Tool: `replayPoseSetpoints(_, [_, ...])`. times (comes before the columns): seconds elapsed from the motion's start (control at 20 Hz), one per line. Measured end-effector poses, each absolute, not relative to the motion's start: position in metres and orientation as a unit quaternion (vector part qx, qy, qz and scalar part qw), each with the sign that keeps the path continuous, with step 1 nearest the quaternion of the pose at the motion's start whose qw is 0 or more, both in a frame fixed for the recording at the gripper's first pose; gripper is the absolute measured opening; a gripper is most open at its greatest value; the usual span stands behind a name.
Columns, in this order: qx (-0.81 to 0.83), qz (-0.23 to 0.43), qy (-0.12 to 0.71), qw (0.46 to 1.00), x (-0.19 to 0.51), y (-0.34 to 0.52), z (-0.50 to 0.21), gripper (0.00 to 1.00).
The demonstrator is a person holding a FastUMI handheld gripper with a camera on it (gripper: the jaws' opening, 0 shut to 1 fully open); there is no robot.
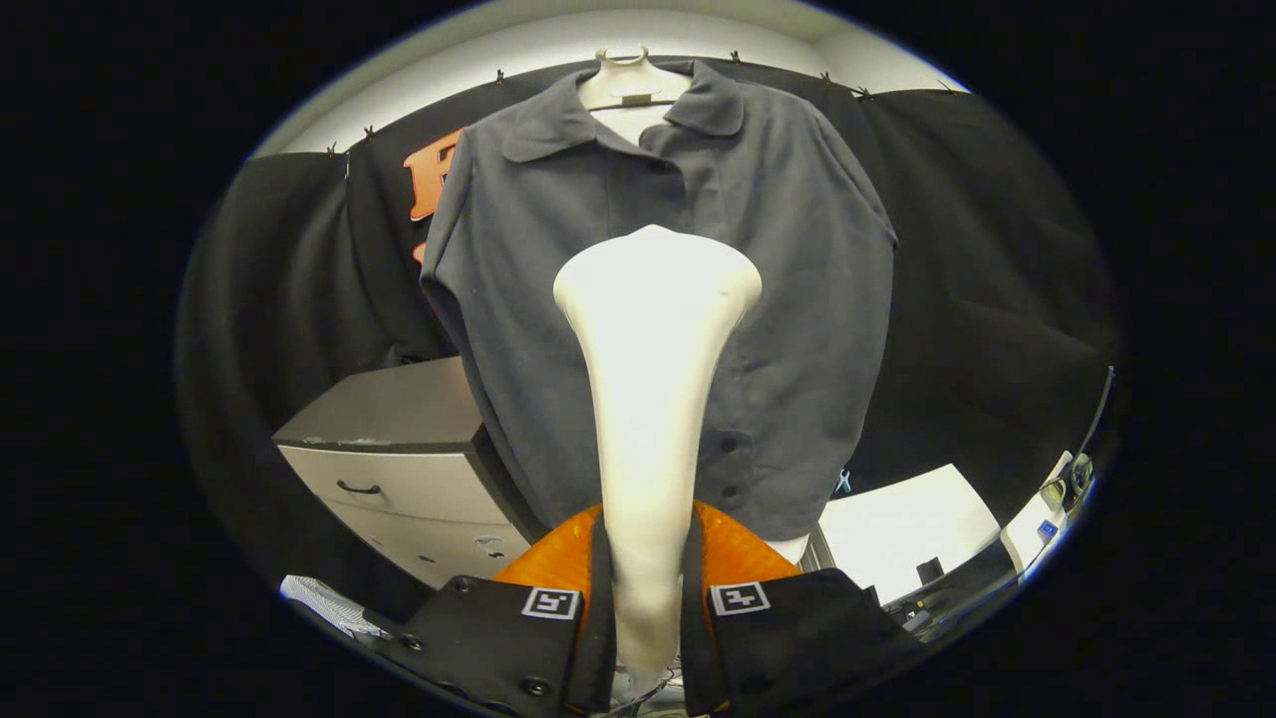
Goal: Iron the clothes twice with a garment steamer, once on the left side and once on the right side.
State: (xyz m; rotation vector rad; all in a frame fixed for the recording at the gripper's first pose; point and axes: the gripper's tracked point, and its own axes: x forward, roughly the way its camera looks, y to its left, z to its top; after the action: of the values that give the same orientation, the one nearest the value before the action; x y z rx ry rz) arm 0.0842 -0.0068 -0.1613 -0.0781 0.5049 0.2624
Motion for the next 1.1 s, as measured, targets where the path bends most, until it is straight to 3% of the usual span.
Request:
replayPoseSetpoints(0.7, [-0.048, 0.107, 0.154, 0.981, 0.152, -0.048, -0.030, 0.34])
replayPoseSetpoints(1.1, [-0.048, 0.094, 0.131, 0.986, 0.197, -0.071, 0.004, 0.34])
